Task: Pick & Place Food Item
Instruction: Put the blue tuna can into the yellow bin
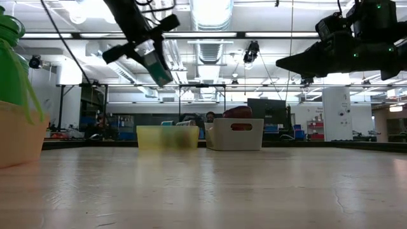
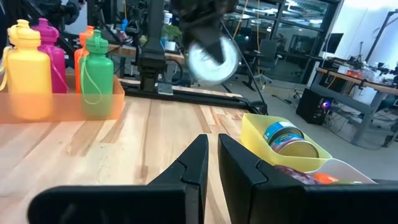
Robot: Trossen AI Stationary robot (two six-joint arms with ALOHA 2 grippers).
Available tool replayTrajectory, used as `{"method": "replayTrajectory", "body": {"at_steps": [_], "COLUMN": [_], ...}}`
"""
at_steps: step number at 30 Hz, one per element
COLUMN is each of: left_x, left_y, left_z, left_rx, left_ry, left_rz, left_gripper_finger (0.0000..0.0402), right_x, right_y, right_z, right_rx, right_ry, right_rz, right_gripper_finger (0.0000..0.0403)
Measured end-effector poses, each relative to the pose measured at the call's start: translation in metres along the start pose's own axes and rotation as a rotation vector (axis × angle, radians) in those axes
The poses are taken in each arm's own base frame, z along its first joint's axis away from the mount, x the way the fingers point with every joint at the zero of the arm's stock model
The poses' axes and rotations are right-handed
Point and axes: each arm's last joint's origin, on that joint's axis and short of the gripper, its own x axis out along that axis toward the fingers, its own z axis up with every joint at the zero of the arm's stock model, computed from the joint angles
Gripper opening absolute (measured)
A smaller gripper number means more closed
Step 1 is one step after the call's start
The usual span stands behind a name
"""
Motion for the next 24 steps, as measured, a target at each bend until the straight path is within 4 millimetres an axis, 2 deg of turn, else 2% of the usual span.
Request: {"method": "replayTrajectory", "body": {"at_steps": [3,6,15,19,24], "left_x": [-0.006,-0.003,0.032,0.053,0.077], "left_y": [0.009,0.018,0.052,0.057,0.052], "left_z": [0.020,0.042,0.106,0.115,0.117], "left_rx": [0.004,-0.003,-0.052,-0.039,0.019], "left_ry": [-0.072,-0.124,-0.165,-0.156,-0.124], "left_rz": [0.023,0.049,0.143,0.166,0.196], "left_gripper_finger": [0.0125,0.0125,0.0125,0.0125,0.0125], "right_x": [0.000,0.000,0.000,0.000,0.000], "right_y": [0.000,0.000,0.000,0.000,0.000], "right_z": [0.000,0.000,0.000,0.000,0.000], "right_rx": [0.000,0.000,0.000,0.000,0.000], "right_ry": [0.000,0.000,0.000,0.000,0.000], "right_rz": [0.000,0.000,0.000,0.000,0.000], "right_gripper_finger": [0.0033,0.0033,0.0033,0.0033,0.0033]}}
